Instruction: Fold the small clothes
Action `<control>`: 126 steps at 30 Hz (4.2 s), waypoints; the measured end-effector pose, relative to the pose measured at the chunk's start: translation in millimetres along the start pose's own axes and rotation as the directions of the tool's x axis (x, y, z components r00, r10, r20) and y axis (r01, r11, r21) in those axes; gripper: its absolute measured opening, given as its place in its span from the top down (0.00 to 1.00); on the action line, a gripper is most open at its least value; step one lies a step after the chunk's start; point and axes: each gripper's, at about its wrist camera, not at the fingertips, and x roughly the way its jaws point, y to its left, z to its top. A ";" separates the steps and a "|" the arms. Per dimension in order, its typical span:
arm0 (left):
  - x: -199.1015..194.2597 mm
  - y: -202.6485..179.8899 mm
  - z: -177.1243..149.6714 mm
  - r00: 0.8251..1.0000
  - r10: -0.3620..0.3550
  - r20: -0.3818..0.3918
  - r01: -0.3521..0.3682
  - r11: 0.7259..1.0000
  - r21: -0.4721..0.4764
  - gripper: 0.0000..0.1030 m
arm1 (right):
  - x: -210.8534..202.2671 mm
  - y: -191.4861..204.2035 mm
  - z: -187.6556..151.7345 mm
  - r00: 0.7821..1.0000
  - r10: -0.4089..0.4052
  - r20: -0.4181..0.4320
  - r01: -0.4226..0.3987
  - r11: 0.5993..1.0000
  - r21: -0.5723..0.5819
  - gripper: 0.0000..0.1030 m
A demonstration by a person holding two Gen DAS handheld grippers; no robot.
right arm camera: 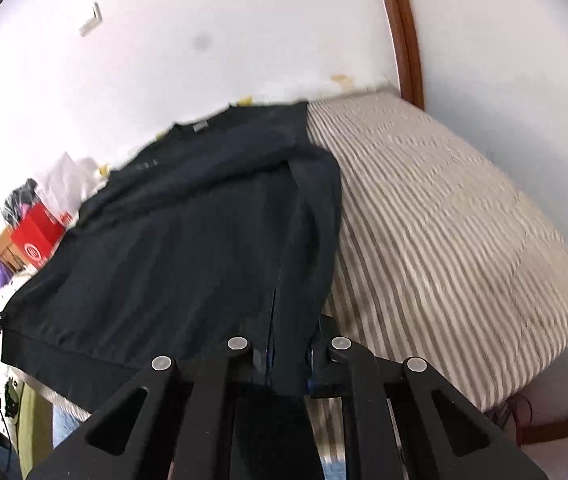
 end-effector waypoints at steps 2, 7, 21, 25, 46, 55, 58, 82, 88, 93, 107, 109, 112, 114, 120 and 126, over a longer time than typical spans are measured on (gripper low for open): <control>1.5 -6.7 16.0 1.000 0.005 0.024 -0.006 1.000 0.020 0.93 | 1.5 5.8 16.7 1.000 0.017 0.024 -0.017 1.000 -0.007 0.90; 12.1 -12.5 65.2 0.996 0.030 0.082 -0.033 0.999 0.035 0.94 | 12.2 21.4 62.8 0.997 0.026 0.074 -0.023 0.999 -0.033 0.90; 106.2 7.6 183.6 0.983 0.144 0.115 -0.145 0.989 0.002 0.94 | 103.9 42.8 193.7 0.992 0.037 0.123 -0.036 0.999 -0.010 0.90; 143.6 11.7 206.0 0.981 0.167 0.101 -0.168 0.986 0.003 0.94 | 140.0 48.4 224.4 0.994 0.020 0.109 -0.020 1.000 0.002 0.90; 219.6 27.3 206.2 0.972 0.224 -0.071 -0.221 0.974 0.053 0.75 | 254.5 26.5 234.9 0.977 -0.151 -0.150 0.154 0.988 0.007 0.64; 158.3 17.9 160.8 0.980 0.193 -0.057 -0.190 0.981 0.048 0.38 | 162.9 15.7 186.8 0.982 -0.158 -0.108 0.156 0.987 -0.025 0.38; 143.1 25.3 139.8 0.982 0.177 -0.073 -0.177 0.984 0.003 0.38 | 153.9 15.7 163.8 0.978 -0.160 -0.131 0.155 0.987 -0.045 0.31; 175.7 65.9 111.4 0.991 -0.010 -0.131 -0.026 0.961 -0.275 0.36 | 198.7 -5.0 137.9 0.974 -0.016 -0.224 0.087 0.947 0.309 0.20; 184.1 66.2 113.0 0.986 0.050 -0.157 -0.091 0.959 -0.268 0.92 | 197.4 -5.8 137.6 0.985 -0.026 -0.172 0.075 0.956 0.285 0.53; 166.6 57.7 110.1 0.990 0.068 -0.126 -0.096 0.967 -0.238 0.93 | 185.4 -13.2 133.7 0.989 0.037 -0.146 0.006 0.958 0.288 0.82; 97.3 36.5 58.2 0.979 0.142 -0.149 -0.161 0.978 -0.132 0.93 | 114.6 -3.0 96.4 0.984 0.048 -0.169 -0.017 0.984 0.180 0.87; 87.8 34.5 49.2 0.978 0.147 -0.147 -0.166 0.977 -0.132 0.93 | 104.6 0.0 86.7 0.984 0.031 -0.174 -0.005 0.989 0.150 0.87; 76.7 31.5 36.8 0.977 0.157 -0.145 -0.175 0.976 -0.126 0.93 | 93.0 2.9 73.9 0.985 0.008 -0.172 0.014 0.992 0.124 0.87; 70.7 31.0 30.4 0.976 0.161 -0.144 -0.179 0.976 -0.122 0.93 | 86.1 4.2 66.9 0.985 0.001 -0.171 0.019 0.993 0.116 0.87; 60.6 28.3 18.1 0.977 0.161 -0.140 -0.177 0.979 -0.105 0.93 | 73.9 6.0 51.7 0.985 -0.023 -0.171 0.041 0.994 0.103 0.87; 54.4 25.4 10.5 0.967 0.194 -0.167 -0.205 0.977 -0.056 0.89 | 62.8 9.1 46.3 0.976 -0.108 -0.190 0.123 0.990 0.066 0.78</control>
